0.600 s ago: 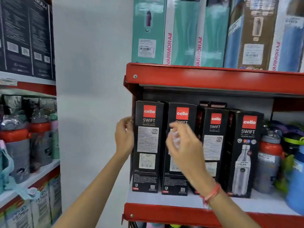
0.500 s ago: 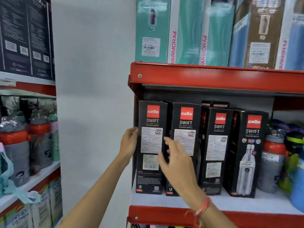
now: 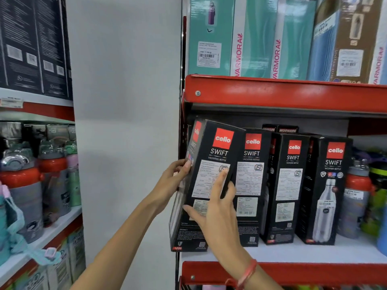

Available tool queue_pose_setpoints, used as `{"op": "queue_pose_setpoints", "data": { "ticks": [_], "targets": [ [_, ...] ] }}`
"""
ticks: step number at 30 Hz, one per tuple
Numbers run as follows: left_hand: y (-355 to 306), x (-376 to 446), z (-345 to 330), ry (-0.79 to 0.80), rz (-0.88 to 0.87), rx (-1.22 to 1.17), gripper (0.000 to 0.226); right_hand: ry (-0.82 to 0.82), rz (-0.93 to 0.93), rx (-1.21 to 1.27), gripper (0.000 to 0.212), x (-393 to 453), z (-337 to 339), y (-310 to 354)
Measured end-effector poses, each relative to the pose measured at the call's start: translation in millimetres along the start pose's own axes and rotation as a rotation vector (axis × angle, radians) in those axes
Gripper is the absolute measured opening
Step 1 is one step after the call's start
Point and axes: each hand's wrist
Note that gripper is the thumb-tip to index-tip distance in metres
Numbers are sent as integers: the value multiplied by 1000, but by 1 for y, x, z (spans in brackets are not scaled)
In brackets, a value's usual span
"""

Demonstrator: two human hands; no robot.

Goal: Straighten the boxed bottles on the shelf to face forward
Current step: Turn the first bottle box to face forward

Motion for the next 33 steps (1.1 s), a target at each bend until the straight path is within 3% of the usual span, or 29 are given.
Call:
{"op": "queue_pose_setpoints", "data": {
  "ticks": [4, 8, 16, 22, 28, 31, 33],
  "targets": [
    [-12, -16, 9, 53, -28, -82, 60, 46, 34, 127, 127, 6, 17, -6],
    [-14, -28, 10, 54, -125, -11, 65, 174, 90, 311, 124, 25, 35, -27],
    [12, -34, -20, -246, -314, 82, 72, 272, 164, 312, 122, 58, 26, -35],
    [31, -18, -38, -393, -283, 123, 74, 133, 123, 103, 117, 71, 4, -32],
    [39, -10, -49, -433, -281, 198, 76, 50, 81, 1, 112, 71, -4, -38],
    [41, -13, -47, -437, -267, 211, 74, -33, 71, -55, 91, 68, -1, -36],
    [43, -15, -46, -427, -254, 224, 72, -212, 70, -11, 68, 62, 7, -35]
  ]
}}
Point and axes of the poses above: each hand's wrist, its own x-axis towards the middle knuckle, its own z-axis out of the back of the hand, y = z × x, and after that the axes turned 11 degrees about -x, right-handed
